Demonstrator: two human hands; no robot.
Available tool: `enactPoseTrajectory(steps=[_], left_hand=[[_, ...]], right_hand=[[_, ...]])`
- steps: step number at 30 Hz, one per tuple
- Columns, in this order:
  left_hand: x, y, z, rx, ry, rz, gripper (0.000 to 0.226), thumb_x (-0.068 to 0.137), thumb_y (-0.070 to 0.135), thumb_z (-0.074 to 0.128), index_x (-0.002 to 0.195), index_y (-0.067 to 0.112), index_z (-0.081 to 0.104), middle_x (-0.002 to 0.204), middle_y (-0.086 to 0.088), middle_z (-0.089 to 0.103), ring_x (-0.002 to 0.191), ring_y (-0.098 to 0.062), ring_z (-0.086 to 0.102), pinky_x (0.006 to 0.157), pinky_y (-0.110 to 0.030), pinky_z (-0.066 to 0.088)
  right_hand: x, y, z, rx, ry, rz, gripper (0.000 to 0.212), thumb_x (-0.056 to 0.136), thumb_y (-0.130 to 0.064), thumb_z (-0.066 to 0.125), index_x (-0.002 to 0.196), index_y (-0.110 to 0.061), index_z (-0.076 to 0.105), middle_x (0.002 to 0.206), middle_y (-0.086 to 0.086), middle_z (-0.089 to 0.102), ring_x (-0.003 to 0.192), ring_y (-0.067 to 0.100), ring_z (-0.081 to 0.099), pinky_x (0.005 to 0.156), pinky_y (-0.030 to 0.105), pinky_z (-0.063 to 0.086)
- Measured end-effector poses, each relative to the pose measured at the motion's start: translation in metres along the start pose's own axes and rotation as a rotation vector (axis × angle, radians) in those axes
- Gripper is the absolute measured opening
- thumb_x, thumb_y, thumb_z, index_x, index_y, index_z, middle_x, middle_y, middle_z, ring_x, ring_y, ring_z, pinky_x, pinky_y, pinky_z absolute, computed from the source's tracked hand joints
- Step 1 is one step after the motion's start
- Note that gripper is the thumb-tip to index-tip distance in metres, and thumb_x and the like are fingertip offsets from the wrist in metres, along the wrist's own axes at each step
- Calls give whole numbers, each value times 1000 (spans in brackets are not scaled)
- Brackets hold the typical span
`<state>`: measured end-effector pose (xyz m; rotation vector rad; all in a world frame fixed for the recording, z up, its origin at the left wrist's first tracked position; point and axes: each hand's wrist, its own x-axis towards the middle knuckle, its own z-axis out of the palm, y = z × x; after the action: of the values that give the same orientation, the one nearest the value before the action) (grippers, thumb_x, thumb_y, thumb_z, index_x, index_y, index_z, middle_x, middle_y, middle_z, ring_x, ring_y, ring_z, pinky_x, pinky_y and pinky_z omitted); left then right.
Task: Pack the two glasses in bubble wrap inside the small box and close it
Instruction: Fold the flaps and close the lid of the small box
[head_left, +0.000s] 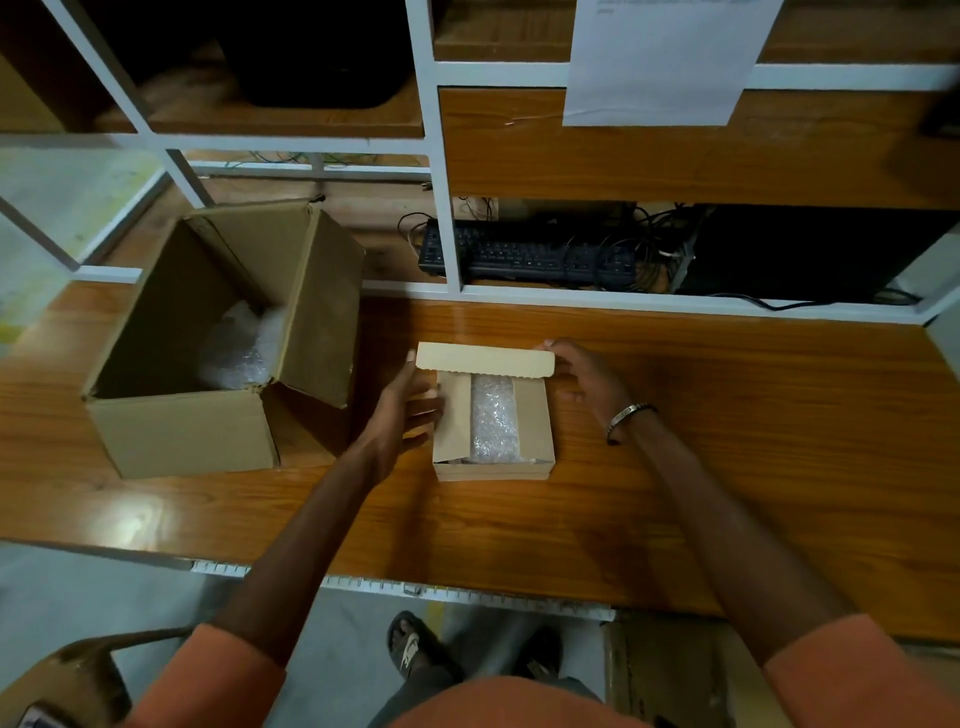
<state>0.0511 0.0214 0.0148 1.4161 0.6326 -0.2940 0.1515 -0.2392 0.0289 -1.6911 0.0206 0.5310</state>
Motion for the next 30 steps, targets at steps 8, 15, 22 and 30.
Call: enactPoseTrajectory(steps=[8,15,22,30], left_hand=[[-6,8,-11,-120,-174,-60,62,91,73,50,135,32,68,139,-11,67,132,-30,60,111,-57,42],[-5,17,-8,-92,-184,-49,50,96,47,62,137,19,62,132,-11,63,118,-27,62,90,-45,51],[-5,-1,-5,-6,-145,-20,73,93,18,66,157,39,37,140,2,63,130,-22,57,101,-44,50],[-8,-10,-4,61,-186,20,35,102,39,51,135,33,60,139,-3,65,128,-24,59,114,-54,45]], right_hand=[[-10,24,4,78,-105,122,44,100,-38,53,144,-33,54,144,1,50,125,22,50,87,43,51],[-4,14,6,65,-95,131,50,82,-51,55,128,-33,62,133,-4,55,124,26,53,99,64,48],[-6,19,9,40,-116,140,48,87,-30,63,134,-24,54,126,4,55,113,28,57,96,57,51],[1,11,19,-374,-152,147,49,98,-52,60,144,-42,51,168,-4,20,152,28,24,120,55,27]])
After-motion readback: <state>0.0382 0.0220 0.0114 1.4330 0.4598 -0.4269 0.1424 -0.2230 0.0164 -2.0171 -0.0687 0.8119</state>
